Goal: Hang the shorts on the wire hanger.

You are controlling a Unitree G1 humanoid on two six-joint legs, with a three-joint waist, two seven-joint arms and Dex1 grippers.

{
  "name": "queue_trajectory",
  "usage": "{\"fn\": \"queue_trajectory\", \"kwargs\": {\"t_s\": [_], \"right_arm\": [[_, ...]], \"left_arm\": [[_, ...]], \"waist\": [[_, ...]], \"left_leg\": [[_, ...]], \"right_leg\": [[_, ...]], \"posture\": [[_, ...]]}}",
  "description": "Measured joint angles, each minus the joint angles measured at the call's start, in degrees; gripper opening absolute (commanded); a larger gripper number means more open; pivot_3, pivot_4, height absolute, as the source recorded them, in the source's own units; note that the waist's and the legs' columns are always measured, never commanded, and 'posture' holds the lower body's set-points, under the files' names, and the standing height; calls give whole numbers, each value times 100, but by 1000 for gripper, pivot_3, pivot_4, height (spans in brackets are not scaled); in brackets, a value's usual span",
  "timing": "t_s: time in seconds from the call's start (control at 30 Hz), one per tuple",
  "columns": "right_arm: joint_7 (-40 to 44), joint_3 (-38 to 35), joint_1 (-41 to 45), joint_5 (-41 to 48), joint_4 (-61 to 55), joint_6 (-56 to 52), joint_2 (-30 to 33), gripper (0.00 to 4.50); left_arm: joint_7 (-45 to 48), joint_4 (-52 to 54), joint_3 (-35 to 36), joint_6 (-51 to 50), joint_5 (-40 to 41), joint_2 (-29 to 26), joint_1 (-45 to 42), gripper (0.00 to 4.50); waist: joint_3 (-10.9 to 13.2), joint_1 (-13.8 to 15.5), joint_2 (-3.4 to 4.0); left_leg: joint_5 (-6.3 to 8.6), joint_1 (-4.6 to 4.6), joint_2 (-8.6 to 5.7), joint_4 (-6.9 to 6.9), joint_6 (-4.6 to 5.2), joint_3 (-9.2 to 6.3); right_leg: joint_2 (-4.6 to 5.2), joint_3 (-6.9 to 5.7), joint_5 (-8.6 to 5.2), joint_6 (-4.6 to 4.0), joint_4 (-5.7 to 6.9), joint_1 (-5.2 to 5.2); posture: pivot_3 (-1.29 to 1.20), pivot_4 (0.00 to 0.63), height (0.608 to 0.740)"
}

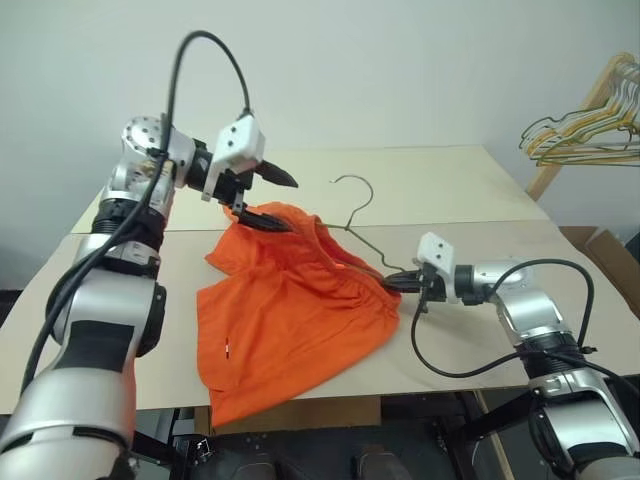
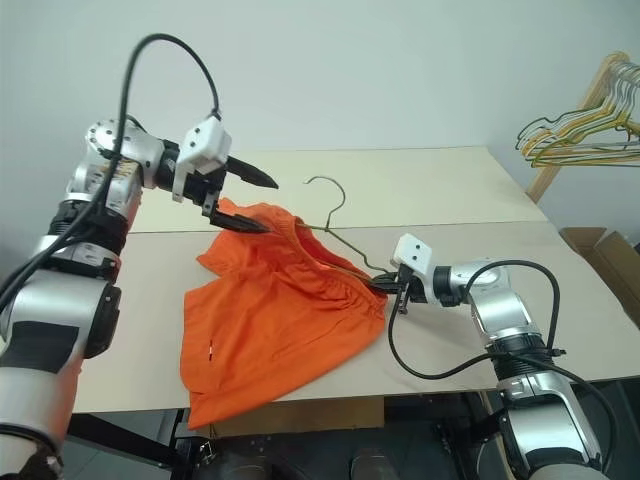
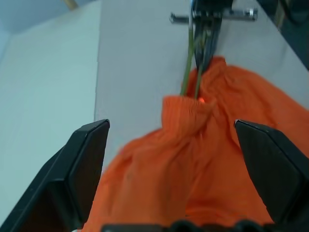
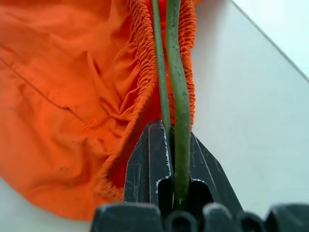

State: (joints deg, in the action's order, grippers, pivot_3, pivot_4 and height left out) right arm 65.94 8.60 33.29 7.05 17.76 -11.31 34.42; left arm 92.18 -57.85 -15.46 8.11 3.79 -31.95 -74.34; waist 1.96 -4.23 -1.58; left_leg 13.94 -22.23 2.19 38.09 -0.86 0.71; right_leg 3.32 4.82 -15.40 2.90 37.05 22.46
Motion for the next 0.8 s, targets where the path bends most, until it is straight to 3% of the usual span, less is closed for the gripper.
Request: {"fn": "queue_trajectory", "kwargs": {"t_s": [0.13,0.23,0.6,0.63,0.8], "right_arm": [[-47,-3,111,21,-269,-151,4,0],[-80,-1,119,0,-319,-185,11,0],[-126,140,53,-156,-385,-164,50,0],[-136,149,45,-165,-385,-153,49,0],[-248,207,42,-296,-385,51,44,0]], "left_arm": [[-18,-554,-54,236,-385,283,-58,4487],[-49,-807,-58,329,-604,330,-196,3901],[-11,-1065,95,291,-823,434,-259,208],[6,-1065,94,292,-824,435,-259,20],[13,-1065,68,310,-837,418,-258,20]], "waist": [[1,-7,-1],[1,-18,-2],[1,-146,-2],[1,-149,-2],[1,-151,-2]], "left_leg": [[0,-6,0,3,1,-2],[0,-13,-1,4,1,-3],[1,-16,-1,9,1,-14],[1,-16,-1,9,1,-15],[1,-16,-1,9,1,-17]], "right_leg": [[0,-1,0,0,2,5],[0,-1,-1,1,1,10],[1,-8,-2,3,6,10],[2,-9,-2,4,7,10],[1,-11,-2,3,7,9]], "posture": [[-81,0,740],[-85,0,740],[-80,0,740],[-78,0,740],[-75,0,740]]}}
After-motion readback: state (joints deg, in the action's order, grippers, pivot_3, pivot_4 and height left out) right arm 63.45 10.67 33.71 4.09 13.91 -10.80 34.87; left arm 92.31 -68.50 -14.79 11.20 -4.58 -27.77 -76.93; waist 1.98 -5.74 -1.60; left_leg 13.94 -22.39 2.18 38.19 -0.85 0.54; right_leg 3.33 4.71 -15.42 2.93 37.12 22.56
